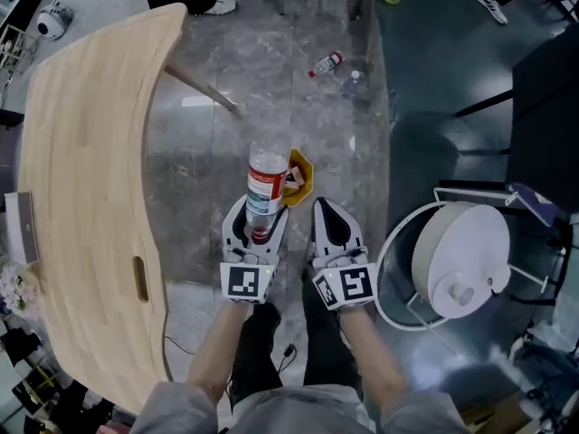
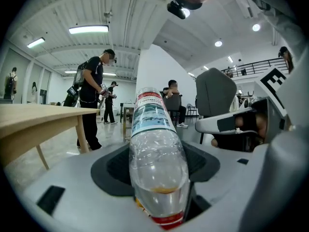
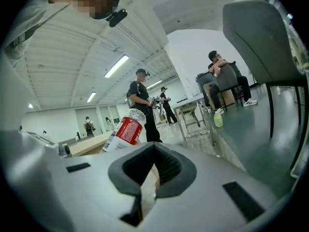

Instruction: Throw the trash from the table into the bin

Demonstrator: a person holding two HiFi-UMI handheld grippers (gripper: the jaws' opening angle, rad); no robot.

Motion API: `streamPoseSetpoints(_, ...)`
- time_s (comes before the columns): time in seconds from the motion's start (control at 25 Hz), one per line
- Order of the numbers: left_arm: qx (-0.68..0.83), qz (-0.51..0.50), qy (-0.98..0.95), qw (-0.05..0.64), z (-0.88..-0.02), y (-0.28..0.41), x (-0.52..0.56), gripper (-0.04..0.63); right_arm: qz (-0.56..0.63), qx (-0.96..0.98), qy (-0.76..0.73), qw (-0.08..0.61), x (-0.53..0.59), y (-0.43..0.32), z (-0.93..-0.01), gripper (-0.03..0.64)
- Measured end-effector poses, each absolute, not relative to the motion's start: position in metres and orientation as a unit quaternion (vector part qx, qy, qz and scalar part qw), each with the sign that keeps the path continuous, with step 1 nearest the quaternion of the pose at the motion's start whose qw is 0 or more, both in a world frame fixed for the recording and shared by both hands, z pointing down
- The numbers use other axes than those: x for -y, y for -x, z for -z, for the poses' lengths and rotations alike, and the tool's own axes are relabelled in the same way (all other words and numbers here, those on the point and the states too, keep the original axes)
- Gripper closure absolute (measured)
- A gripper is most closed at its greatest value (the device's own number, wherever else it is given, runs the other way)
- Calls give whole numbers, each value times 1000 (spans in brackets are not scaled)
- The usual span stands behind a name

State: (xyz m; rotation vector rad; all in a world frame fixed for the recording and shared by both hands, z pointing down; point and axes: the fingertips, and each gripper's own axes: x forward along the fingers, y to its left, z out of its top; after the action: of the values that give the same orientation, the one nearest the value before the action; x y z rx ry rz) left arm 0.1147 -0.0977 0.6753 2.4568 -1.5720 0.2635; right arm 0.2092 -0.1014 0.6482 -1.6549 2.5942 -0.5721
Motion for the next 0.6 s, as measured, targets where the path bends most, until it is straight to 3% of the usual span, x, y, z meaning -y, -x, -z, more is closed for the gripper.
streamPoseSetpoints(0.6, 525, -101, -836, 126, -765, -121, 109, 305, 208, -815, 541, -4, 101, -214, -710, 614)
